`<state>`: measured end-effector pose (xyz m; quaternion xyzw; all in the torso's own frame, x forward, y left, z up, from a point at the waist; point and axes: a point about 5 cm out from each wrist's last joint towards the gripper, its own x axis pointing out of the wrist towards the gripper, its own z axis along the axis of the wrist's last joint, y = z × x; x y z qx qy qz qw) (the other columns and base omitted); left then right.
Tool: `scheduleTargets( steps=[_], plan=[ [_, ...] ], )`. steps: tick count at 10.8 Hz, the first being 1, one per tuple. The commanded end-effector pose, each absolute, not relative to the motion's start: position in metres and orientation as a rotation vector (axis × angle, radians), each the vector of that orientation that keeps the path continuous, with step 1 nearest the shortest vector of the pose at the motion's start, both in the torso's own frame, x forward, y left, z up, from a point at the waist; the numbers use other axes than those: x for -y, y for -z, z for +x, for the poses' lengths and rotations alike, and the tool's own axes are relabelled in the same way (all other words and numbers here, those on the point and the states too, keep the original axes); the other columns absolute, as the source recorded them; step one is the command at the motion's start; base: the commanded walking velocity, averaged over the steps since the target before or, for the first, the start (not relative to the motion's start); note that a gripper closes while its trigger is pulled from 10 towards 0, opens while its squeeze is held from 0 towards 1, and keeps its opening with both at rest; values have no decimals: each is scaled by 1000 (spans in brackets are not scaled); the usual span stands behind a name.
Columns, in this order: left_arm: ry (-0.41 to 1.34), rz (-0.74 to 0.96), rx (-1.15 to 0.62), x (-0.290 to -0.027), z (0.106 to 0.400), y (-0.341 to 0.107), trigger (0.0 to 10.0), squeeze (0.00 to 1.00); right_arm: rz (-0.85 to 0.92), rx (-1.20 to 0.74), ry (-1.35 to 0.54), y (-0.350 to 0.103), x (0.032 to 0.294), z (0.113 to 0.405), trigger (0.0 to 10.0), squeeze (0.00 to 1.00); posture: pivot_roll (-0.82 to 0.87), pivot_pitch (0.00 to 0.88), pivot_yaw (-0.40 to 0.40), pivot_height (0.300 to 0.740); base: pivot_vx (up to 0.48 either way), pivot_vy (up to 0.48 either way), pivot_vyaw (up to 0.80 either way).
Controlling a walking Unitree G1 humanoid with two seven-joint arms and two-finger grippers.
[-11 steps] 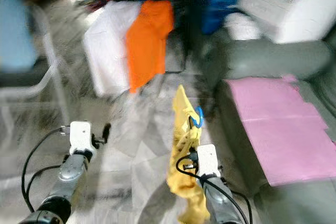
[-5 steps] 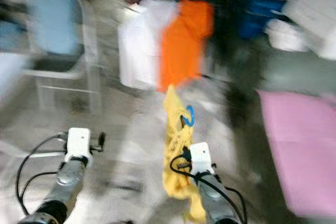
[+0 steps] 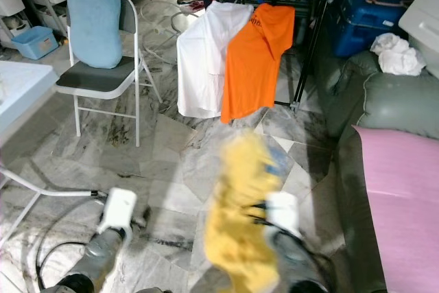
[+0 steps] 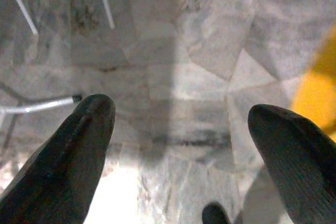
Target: Hang hanger
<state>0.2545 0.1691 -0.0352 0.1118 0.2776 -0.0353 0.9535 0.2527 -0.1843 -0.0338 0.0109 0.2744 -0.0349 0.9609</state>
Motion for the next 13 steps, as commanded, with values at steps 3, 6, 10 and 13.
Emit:
scheduleTargets(
  steps=[3,6,10,13],
  plan=[
    [76,167,-551,-175,258,31,10000,0,35,-507,79,26,180,263,10000,0,-37,0,9,740,0,0,-248],
    [66,174,-597,-184,252,36,10000,0,28,-499,69,32,180,252,10000,0,-72,0,20,740,165,0,0],
    [53,180,-696,-187,234,51,10000,0,2,-482,33,32,180,249,10000,0,-82,4,16,740,298,273,0],
    [38,181,-746,-193,224,58,10000,0,-2,-488,36,33,182,248,10000,0,-83,12,14,740,280,391,0]
  ],
)
